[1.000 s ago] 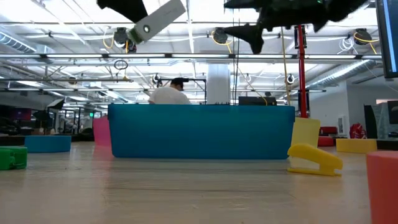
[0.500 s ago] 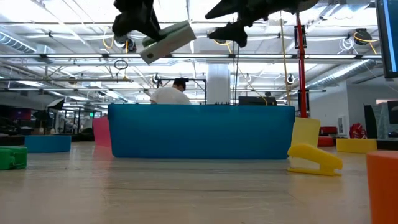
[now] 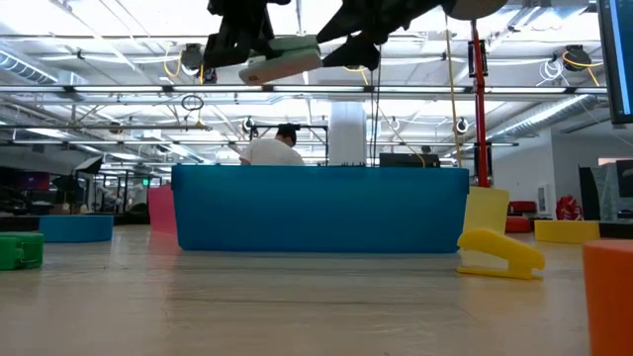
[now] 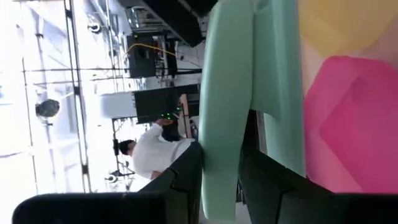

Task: Pick and place Stapler, Stapler remover, tape
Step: Put the light blue stapler into the yellow bin

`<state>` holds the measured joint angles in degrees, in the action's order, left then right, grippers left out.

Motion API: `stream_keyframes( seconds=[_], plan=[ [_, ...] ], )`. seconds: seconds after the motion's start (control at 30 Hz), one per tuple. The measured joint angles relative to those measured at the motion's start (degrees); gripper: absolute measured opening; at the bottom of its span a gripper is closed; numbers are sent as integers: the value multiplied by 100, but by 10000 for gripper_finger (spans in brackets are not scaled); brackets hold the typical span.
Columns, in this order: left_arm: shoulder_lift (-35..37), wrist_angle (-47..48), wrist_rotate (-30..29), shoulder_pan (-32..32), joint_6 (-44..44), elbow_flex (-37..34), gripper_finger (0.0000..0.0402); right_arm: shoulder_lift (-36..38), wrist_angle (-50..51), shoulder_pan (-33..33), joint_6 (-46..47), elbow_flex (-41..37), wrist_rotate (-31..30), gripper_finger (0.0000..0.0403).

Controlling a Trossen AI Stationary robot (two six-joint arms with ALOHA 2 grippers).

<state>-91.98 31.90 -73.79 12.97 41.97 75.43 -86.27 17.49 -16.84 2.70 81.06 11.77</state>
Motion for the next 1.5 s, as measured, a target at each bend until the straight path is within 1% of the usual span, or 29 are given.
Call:
stream_keyframes(
  seconds=[0.1,0.2,0.3,0.47,0.57,0.63,0.7,0.8,0.93,1.23,1.33,1.5],
  plan=[
    [2,-333,87,-23,377,-1,92,7,-79,5,-42,12,-105,293],
    [0,-361,277,-79,433,-1,92,-2,-93,5,-42,11,-119,293],
    [0,-415,296,-118,588,-1,92,-4,-93,5,-42,11,-122,293],
    [0,-773,395,-192,940,-1,92,3,-108,5,5,11,-110,293],
    [-3,-837,530,-279,1003,-1,92,-2,-211,5,193,8,36,293],
    [-53,-891,510,-348,1099,1,92,-6,-321,7,291,4,187,293],
    [-74,-871,510,-375,1210,1,92,-4,-336,15,299,4,186,293],
    [-66,-984,535,-370,1220,1,92,-7,-229,10,254,4,135,293],
    [-72,-1235,503,-349,1347,1,92,-148,-281,42,131,5,-122,293],
    [-66,-1394,532,-341,1460,1,92,-397,-211,127,112,-6,-100,292],
    [-66,-1421,530,-330,1439,1,92,-450,-373,123,111,10,-101,286],
    [-73,-1386,635,-309,1326,1,92,-476,-497,125,155,0,-96,263]
  ],
)
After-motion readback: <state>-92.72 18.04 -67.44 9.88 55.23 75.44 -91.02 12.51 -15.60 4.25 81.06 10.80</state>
